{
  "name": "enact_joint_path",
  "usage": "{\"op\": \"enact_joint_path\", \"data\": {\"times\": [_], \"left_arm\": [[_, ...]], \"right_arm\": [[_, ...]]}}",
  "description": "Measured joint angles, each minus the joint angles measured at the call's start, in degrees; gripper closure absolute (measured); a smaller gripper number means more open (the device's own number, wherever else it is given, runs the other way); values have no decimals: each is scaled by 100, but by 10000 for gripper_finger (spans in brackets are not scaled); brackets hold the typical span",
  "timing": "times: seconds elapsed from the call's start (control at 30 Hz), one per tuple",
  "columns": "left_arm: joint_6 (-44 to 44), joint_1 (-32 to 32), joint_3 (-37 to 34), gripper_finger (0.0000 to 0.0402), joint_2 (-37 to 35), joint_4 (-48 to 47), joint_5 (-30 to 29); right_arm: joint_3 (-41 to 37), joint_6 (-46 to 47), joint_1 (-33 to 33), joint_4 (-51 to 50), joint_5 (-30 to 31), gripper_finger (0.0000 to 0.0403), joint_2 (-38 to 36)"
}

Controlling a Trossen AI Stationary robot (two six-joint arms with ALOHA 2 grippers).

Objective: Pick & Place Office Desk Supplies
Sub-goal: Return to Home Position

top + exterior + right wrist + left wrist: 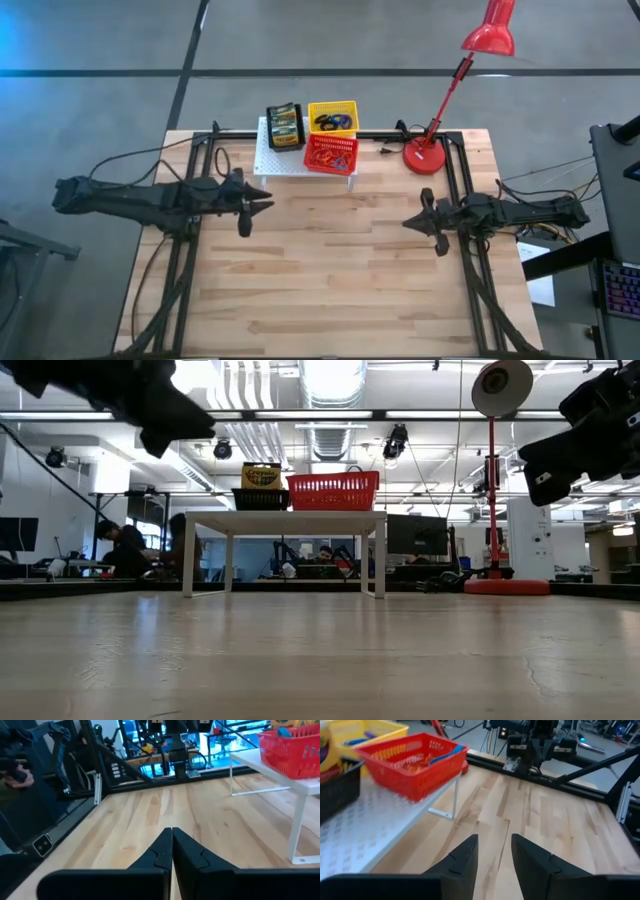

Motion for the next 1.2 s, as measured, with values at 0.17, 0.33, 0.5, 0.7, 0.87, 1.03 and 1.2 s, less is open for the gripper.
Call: {"op": "enact_joint_path", "data": {"times": [0.17,0.33,0.5,0.7,0.87,1.03,1.2], "left_arm": [[1,1,-611,280,-738,33,-286],[-167,9,-1081,280,-1349,48,-789],[-267,7,-1474,280,-1637,-29,-875],[-281,7,-2060,280,-1622,-42,-873],[-287,5,-2323,280,-1856,-928,-588],[-43,-6,-2404,280,-2291,-828,-111],[415,-2,-2512,283,-3484,-364,44]], "right_arm": [[0,0,0,0,2,394,13],[0,-2,0,-2,2,394,14],[0,0,0,-2,2,394,15],[0,0,0,-2,2,394,15],[0,0,-4,2,5,394,29],[0,0,-4,-2,6,394,69],[0,0,-2,-1,8,394,76]]}}
